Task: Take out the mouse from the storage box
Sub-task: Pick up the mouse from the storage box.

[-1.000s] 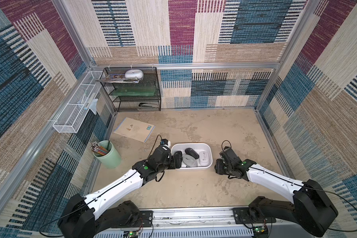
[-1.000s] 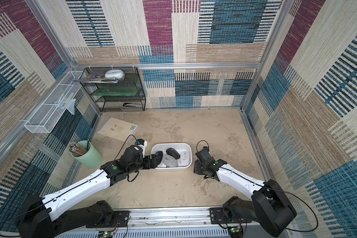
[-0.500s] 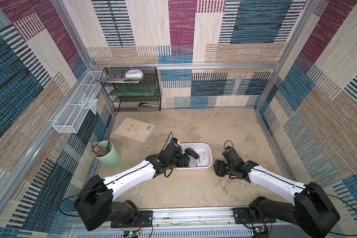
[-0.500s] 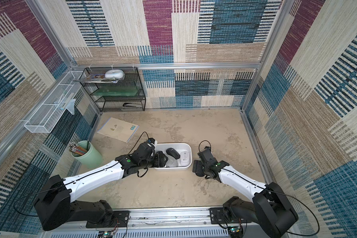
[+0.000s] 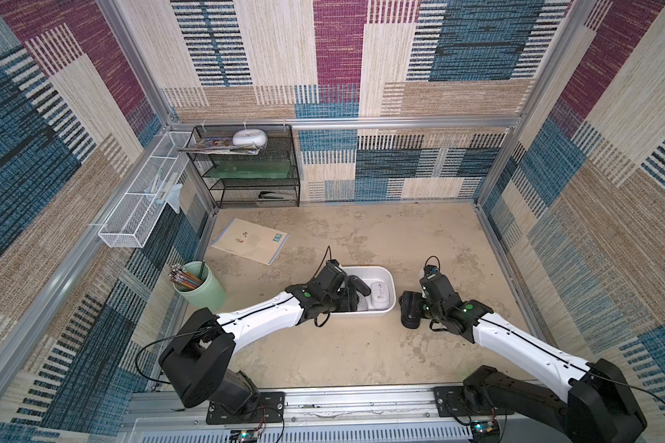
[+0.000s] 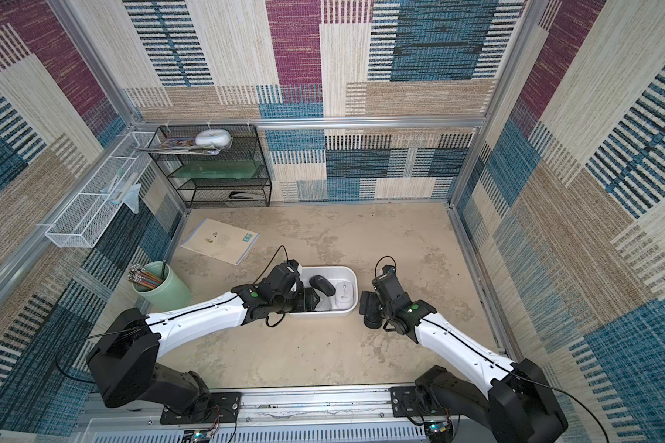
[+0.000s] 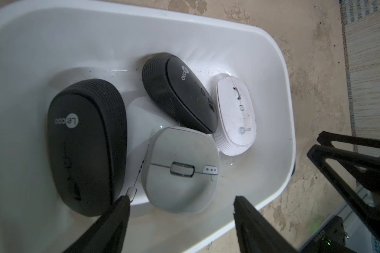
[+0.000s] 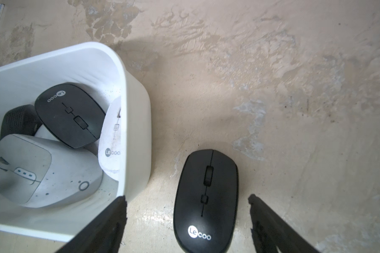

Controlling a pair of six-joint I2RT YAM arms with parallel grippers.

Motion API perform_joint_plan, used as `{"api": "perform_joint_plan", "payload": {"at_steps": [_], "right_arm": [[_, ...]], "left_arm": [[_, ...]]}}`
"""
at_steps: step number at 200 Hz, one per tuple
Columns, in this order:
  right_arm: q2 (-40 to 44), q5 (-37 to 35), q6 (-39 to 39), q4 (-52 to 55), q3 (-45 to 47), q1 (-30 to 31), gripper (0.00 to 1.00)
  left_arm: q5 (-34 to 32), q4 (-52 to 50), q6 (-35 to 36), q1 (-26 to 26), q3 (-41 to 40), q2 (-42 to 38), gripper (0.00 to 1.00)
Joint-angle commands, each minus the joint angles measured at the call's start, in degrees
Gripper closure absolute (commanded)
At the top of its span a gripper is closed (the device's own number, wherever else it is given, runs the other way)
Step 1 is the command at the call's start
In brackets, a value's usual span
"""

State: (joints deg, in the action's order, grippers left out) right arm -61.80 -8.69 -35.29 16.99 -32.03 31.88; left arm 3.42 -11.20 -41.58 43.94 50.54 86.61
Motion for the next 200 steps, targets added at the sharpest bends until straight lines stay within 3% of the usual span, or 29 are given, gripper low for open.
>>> {"api": "perform_joint_plan", "payload": {"at_steps": [1,41,200], "right_arm": [[0.01,0.9,0.4,-0.99,-0.49,0.05,0.1],[0.41,2.88,0.62,-2.61,-0.14,0.03,0.1],[0.28,3.32,1.31,-2.96,-0.69,0.07,0.1]], "left_arm": [[0.79,0.7,-0.55,0.09,0.49,0.94,0.22],[1.52,0.6,-1.35,0.09,1.86,4.13,0.21],[6.33,8.18,-5.41,1.41,7.86,12.81,0.35]]}}
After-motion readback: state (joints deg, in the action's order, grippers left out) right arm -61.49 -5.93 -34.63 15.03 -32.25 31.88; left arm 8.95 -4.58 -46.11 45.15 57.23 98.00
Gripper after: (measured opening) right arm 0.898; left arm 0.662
